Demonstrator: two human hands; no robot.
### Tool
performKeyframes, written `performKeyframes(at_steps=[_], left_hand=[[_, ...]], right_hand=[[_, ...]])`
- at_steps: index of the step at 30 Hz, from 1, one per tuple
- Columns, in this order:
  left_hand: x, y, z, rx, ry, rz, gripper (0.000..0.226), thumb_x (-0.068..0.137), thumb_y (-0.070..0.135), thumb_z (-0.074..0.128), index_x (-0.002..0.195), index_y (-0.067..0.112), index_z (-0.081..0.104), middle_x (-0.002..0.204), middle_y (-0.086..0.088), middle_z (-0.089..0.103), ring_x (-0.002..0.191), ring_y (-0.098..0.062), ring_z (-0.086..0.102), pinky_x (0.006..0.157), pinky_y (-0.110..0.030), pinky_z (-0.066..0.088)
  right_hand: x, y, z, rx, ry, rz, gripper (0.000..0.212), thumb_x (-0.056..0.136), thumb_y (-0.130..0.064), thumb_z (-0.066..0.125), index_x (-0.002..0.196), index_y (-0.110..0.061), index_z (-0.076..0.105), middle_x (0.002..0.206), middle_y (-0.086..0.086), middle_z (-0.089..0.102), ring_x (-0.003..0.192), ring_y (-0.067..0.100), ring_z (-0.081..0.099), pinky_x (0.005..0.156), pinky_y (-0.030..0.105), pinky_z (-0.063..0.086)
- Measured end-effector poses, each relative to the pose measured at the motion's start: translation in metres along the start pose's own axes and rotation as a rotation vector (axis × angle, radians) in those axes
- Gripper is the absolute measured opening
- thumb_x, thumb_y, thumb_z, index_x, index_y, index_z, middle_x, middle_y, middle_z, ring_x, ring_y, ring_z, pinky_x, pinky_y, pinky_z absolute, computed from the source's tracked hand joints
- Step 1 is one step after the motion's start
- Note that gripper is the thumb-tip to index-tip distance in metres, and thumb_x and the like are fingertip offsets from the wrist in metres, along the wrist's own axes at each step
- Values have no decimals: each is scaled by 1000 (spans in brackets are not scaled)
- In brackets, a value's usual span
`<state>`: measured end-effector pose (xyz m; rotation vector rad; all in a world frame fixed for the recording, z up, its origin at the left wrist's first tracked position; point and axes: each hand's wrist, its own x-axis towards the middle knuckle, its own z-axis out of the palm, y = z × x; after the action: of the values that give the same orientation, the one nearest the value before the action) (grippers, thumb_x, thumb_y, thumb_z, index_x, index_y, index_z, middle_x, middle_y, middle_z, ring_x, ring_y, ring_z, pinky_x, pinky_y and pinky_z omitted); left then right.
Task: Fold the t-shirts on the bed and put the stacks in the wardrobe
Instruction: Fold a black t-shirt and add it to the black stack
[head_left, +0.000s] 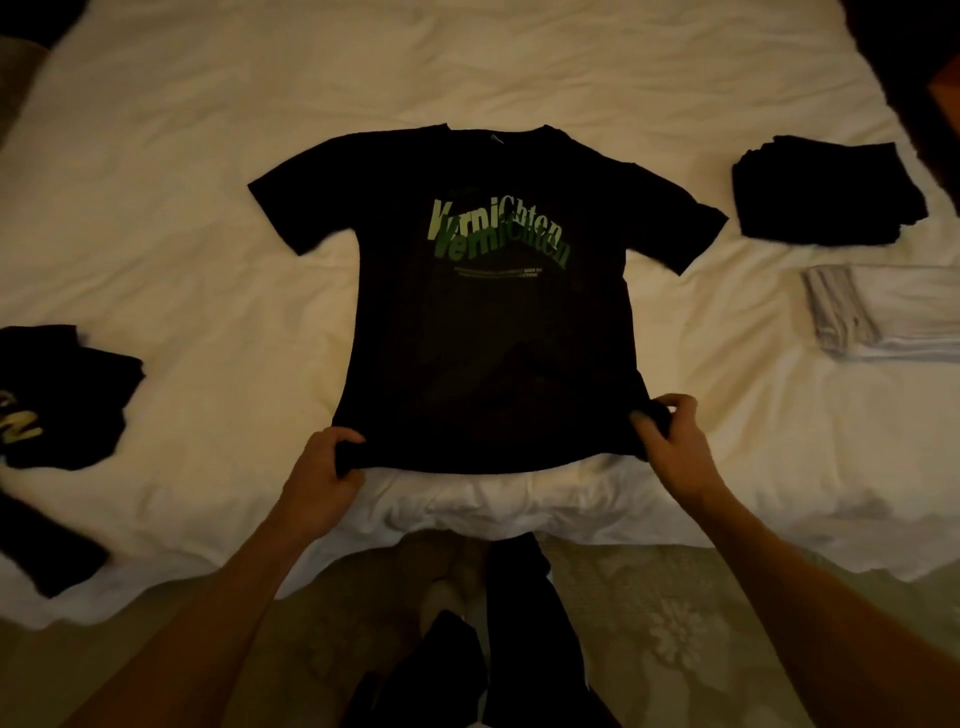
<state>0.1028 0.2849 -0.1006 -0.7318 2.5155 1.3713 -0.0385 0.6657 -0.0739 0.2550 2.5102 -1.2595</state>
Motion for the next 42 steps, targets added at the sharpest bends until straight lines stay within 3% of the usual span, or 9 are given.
performKeyframes(at_steps=[4,11,16,19,22,27,34,39,42], left_hand=[[4,5,-4,-72,-17,-46,21,97,6,56,113,19,57,109,-6,59,103,-27,57,88,-35,44],[5,10,-11,-75,108,-58,18,102,14,50,116,13,62,104,-15,67,76,-22,62,74,-36,50],[5,11,-21,296,166,268,22,99,7,54,119,6,64,65,-10,69,58,-22,67,68,-37,56],[5,2,-27,404,95,283,26,95,0,55,120,7,61,82,-14,71,66,-26,70,68,-40,57],[-1,2,-25,70,242,48,20,95,-6,53,106,8,60,86,-14,68,62,-17,70,56,-22,56],[6,22,-15,-400,515,-169,20,100,0,45,106,14,57,75,-13,63,52,-13,62,56,-29,58],[1,3,-11,-301,141,-74,42,98,-11,42,90,18,71,99,-13,68,78,-32,67,65,-25,60],[-3,1,-27,-831,97,-251,33,101,-4,40,103,11,69,100,-6,71,84,-24,69,72,-27,61],[-4,4,-30,-829,92,-234,34,101,-6,38,101,10,67,83,-8,67,69,-23,63,63,-24,58]], right_hand=[[0,14,-14,-339,-84,-143,42,93,-1,53,132,0,38,109,16,59,92,31,60,74,36,45],[-3,17,-30,-307,144,-61,26,94,3,50,119,0,54,86,9,61,63,20,54,58,30,39],[4,20,-40,97,354,162,27,89,10,57,112,-4,57,96,18,65,72,21,61,75,42,58],[8,33,-41,603,253,447,33,95,13,45,123,-1,54,104,22,62,78,34,65,64,40,62],[1,41,-39,747,124,530,33,98,10,43,125,-2,55,102,20,66,76,35,70,60,35,62],[5,26,-44,687,444,291,35,93,12,45,112,-12,63,109,21,63,75,26,63,64,31,60],[-5,31,-51,614,-69,351,27,96,8,48,110,-9,63,98,20,71,77,31,73,64,30,61],[-14,47,-57,997,15,426,33,99,5,40,99,-11,69,98,12,75,86,23,74,67,28,60],[-16,46,-56,1081,129,447,37,99,5,35,97,-8,69,93,11,75,82,22,74,63,26,59]])
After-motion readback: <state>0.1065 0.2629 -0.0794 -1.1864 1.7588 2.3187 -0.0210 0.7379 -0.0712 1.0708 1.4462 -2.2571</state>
